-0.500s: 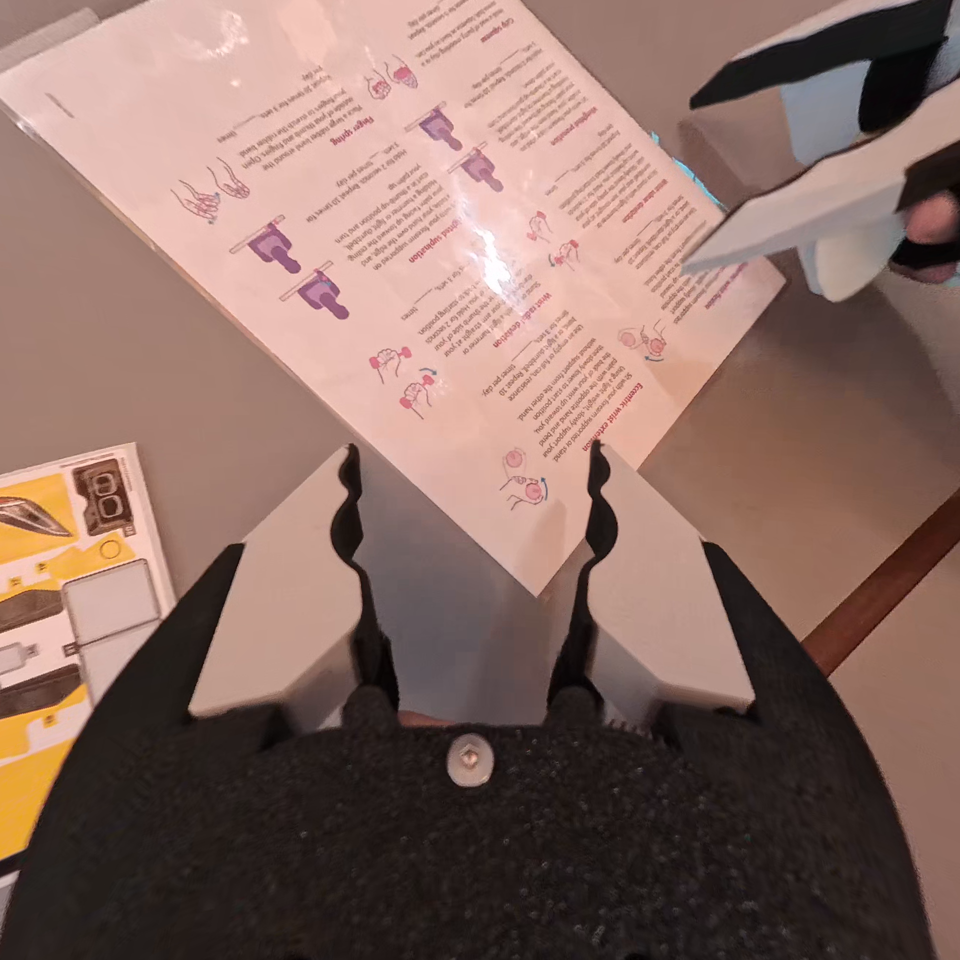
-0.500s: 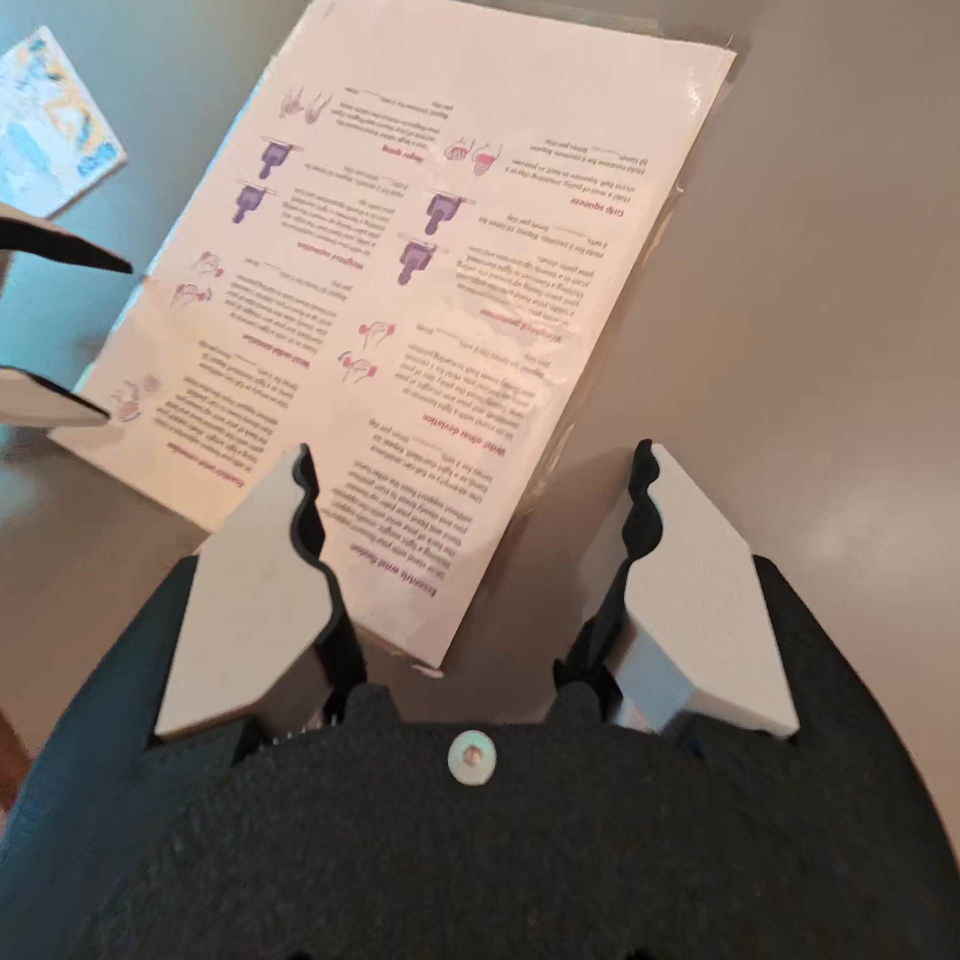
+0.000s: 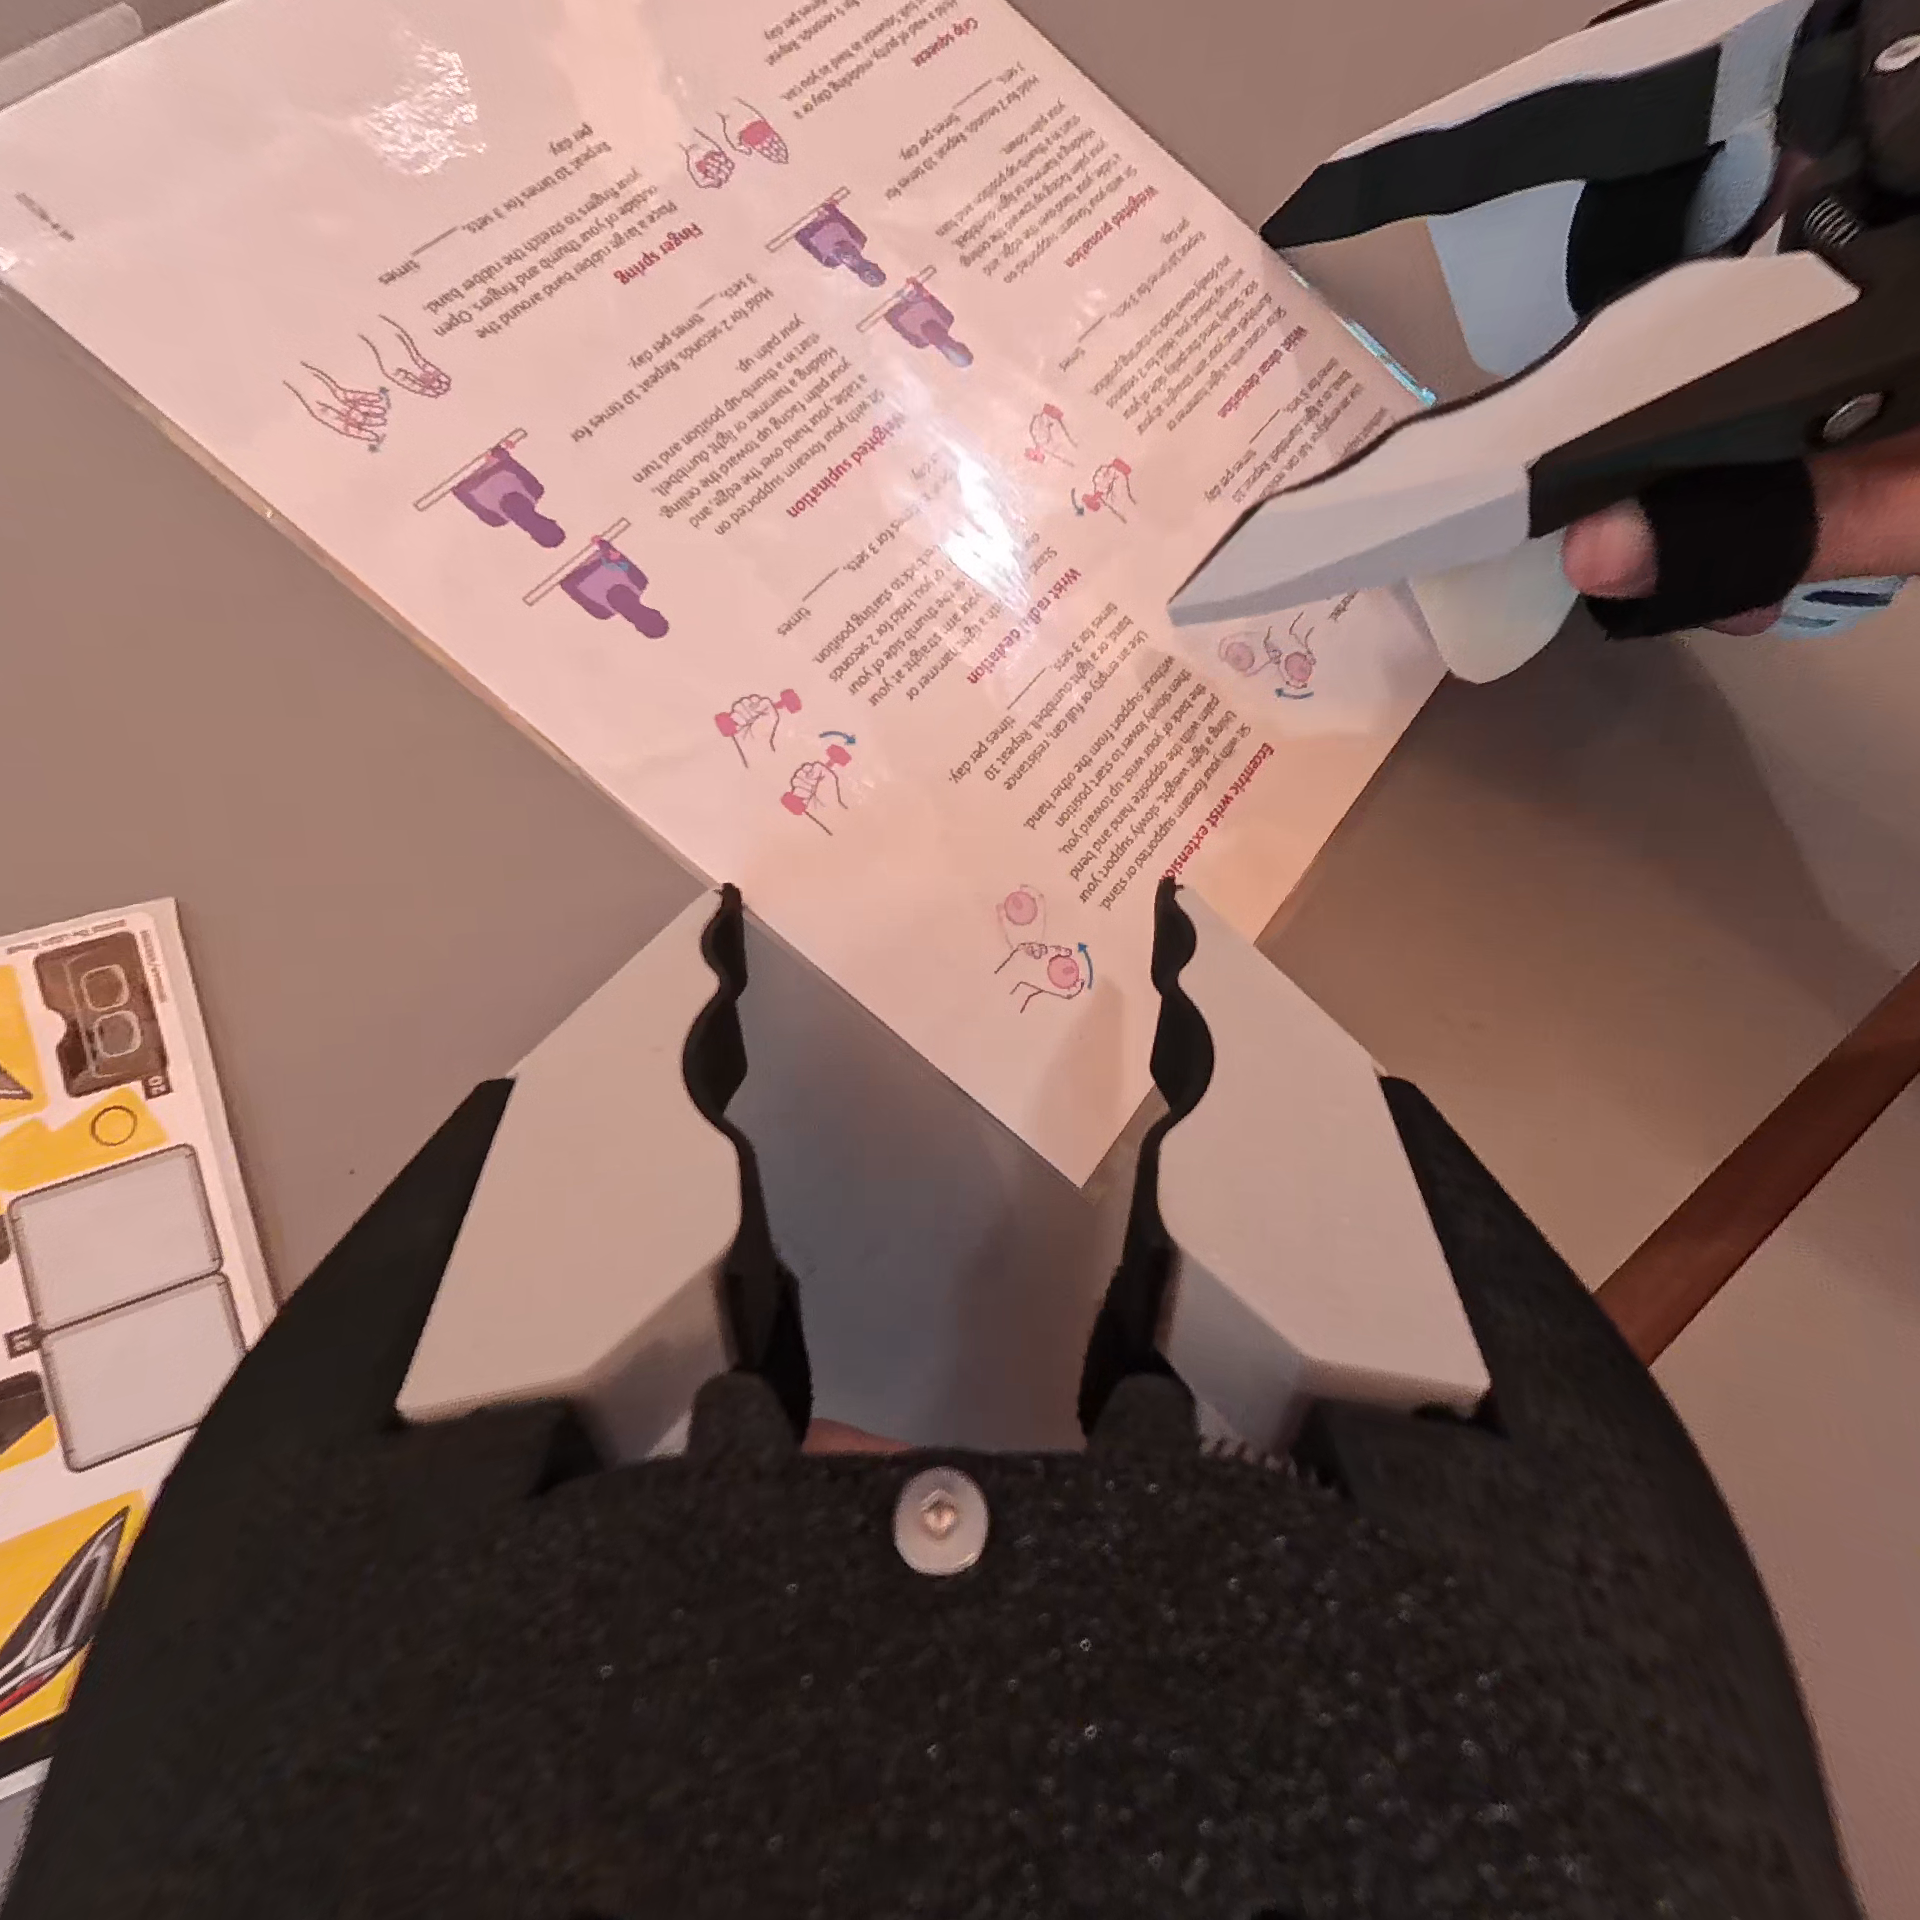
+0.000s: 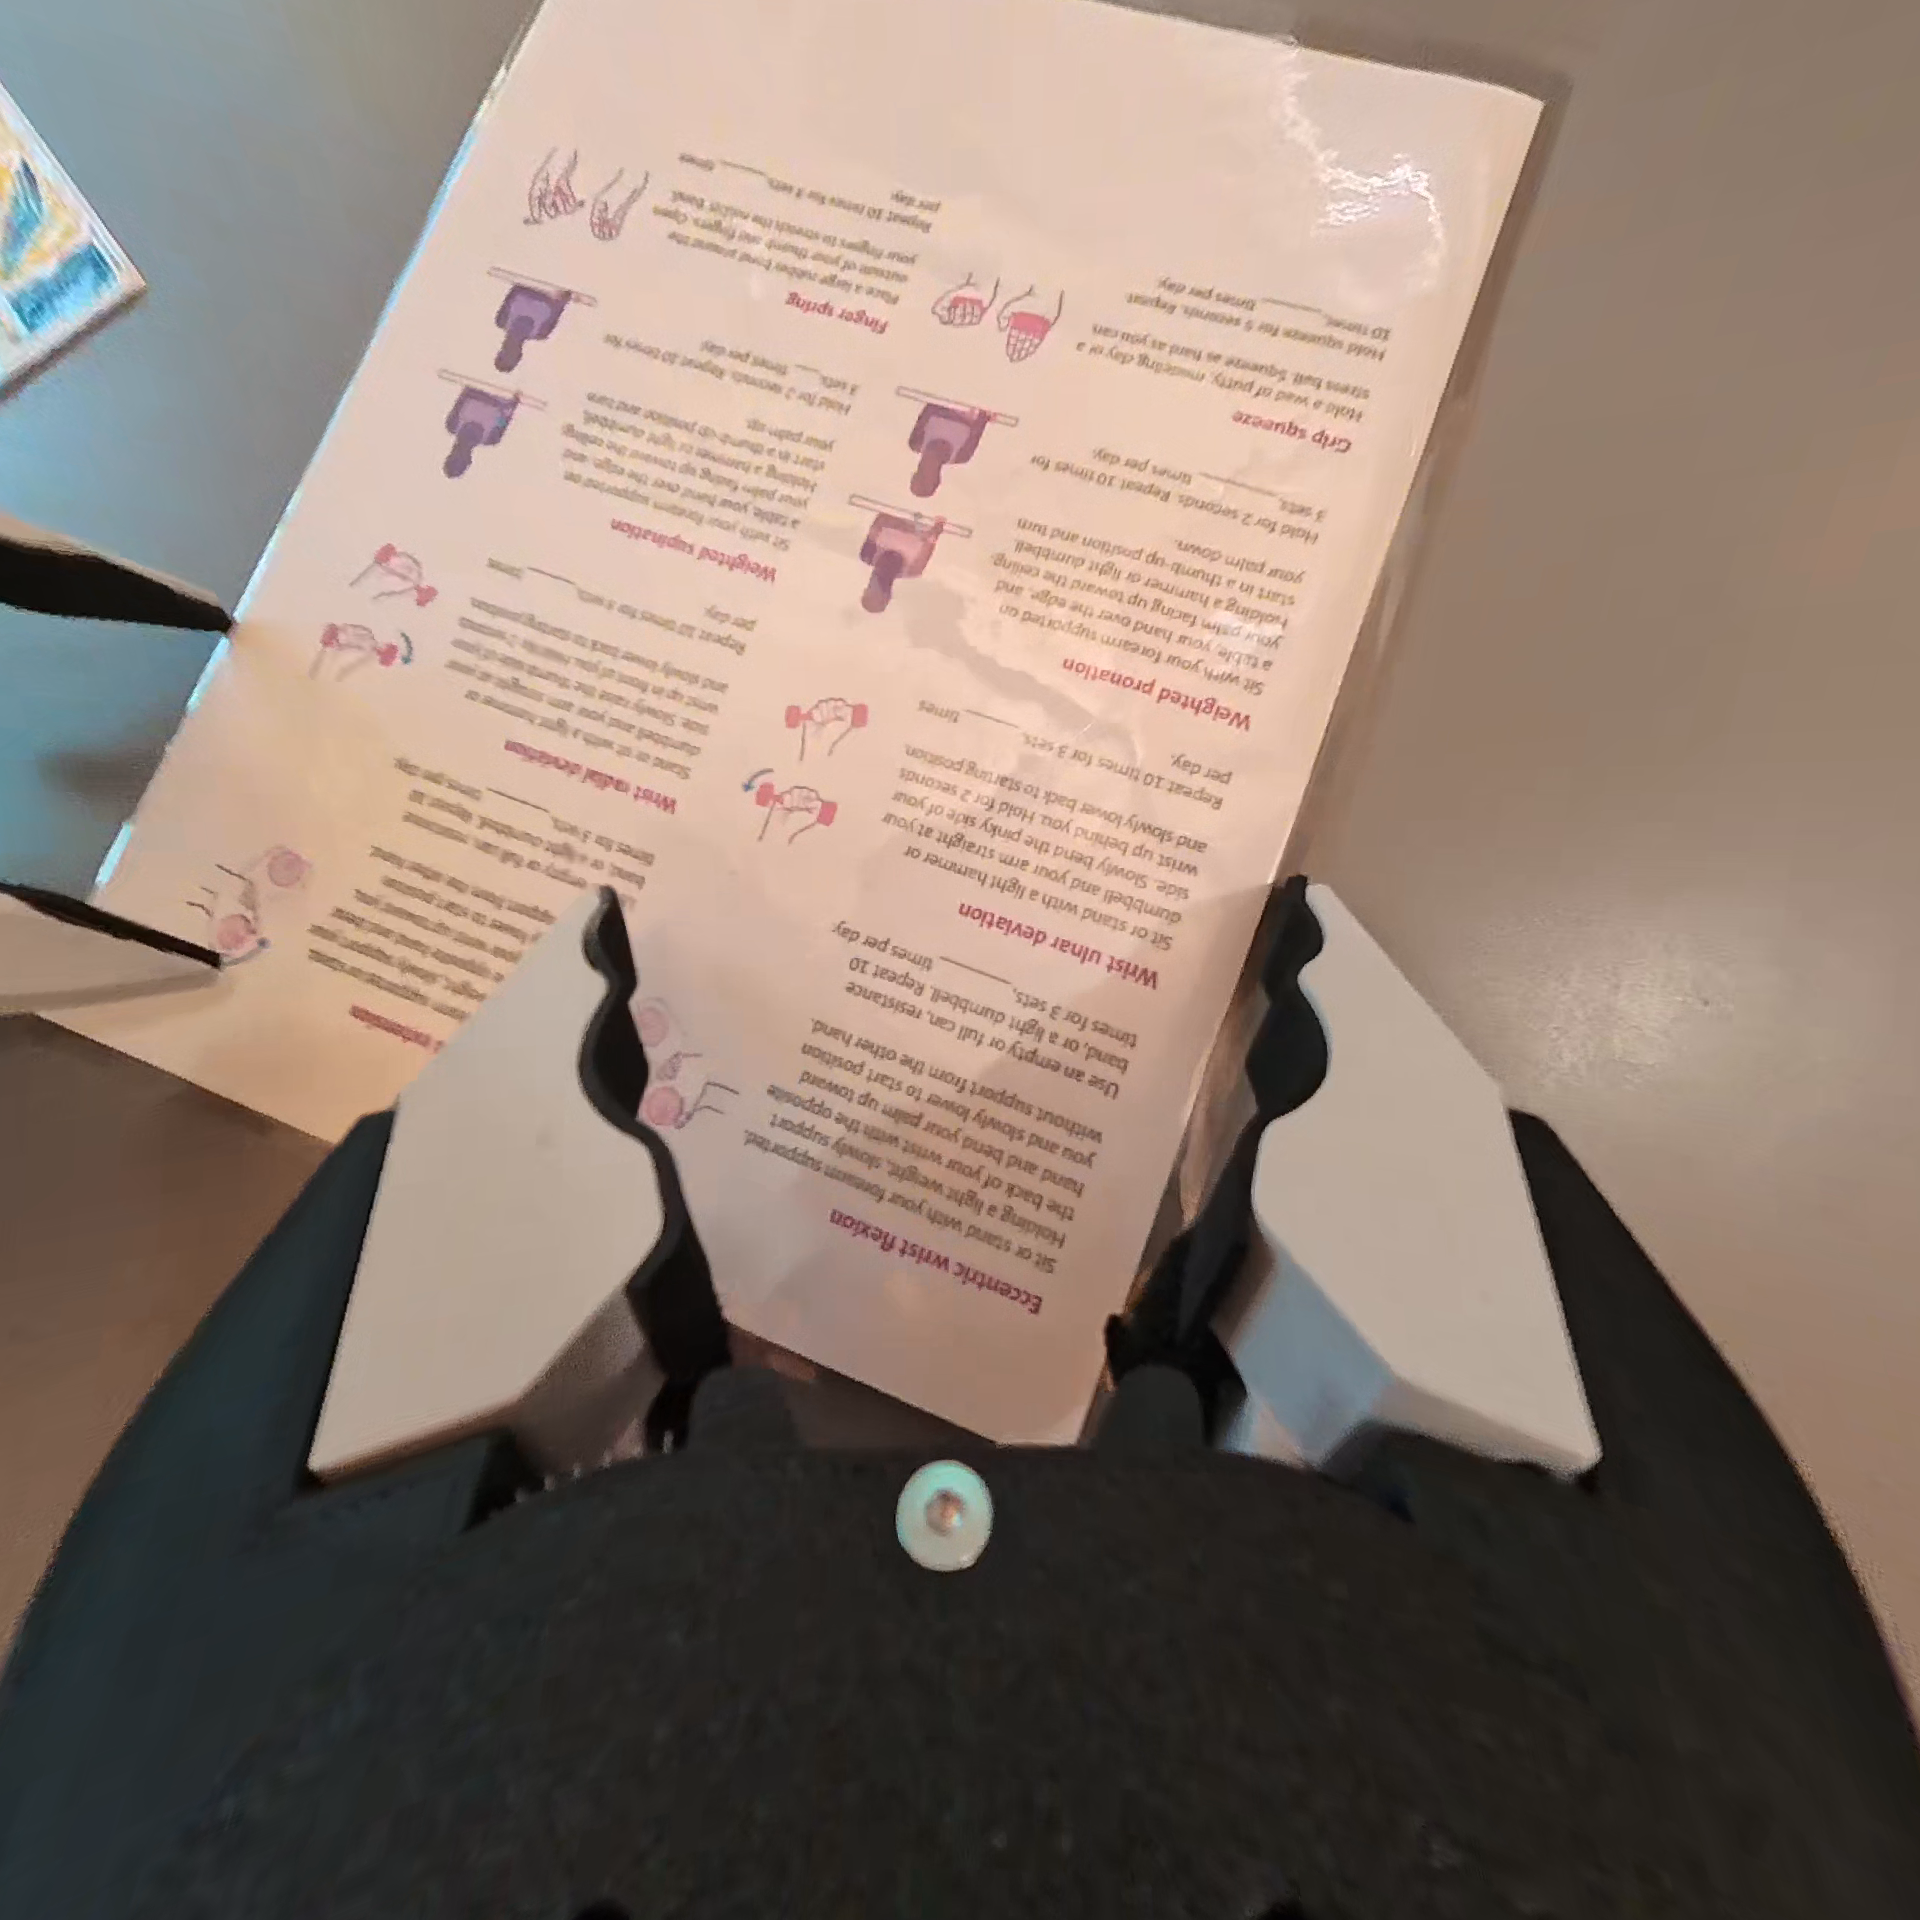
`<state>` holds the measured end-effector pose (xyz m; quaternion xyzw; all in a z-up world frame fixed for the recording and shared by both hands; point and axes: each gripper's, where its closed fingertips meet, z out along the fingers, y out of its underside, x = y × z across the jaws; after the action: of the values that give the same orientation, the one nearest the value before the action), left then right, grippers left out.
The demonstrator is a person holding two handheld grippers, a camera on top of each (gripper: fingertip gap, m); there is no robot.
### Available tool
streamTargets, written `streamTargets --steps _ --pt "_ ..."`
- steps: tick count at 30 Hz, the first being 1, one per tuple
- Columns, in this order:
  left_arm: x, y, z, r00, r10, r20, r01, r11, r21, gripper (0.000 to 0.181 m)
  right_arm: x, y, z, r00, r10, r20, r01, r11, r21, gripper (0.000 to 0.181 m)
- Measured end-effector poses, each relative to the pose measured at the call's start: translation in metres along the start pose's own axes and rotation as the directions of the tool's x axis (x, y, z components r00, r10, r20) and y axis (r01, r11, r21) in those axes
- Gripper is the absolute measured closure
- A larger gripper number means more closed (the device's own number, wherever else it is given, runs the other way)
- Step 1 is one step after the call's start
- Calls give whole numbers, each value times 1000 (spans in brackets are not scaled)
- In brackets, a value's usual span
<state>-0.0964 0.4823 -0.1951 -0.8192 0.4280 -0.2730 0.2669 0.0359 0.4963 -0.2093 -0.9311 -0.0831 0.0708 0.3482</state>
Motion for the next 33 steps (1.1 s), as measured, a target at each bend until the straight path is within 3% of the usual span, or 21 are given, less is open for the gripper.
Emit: streamTargets --steps 16,21,26,28,33 --pt "-8 5 -3 998 32 56 -31 999 -14 102 -9 -13 -12 950 211 231 -225 974 38 76" --pt "-3 4 -2 999 31 29 -31 1000 -3 103 -21 -17 -12 882 281 379 -313 950 24 105" --pt "-6 5 0 995 63 72 -64 998 4 112 -28 -19 -12 865 284 413 -318 948 16 99" --pt "-9 5 1 991 78 108 -80 997 13 113 -37 -24 -16 797 343 497 -390 921 -10 91" --pt "-12 7 1 980 111 166 -114 993 8 112 -39 -28 -23 645 441 625 -520 852 -65 97"
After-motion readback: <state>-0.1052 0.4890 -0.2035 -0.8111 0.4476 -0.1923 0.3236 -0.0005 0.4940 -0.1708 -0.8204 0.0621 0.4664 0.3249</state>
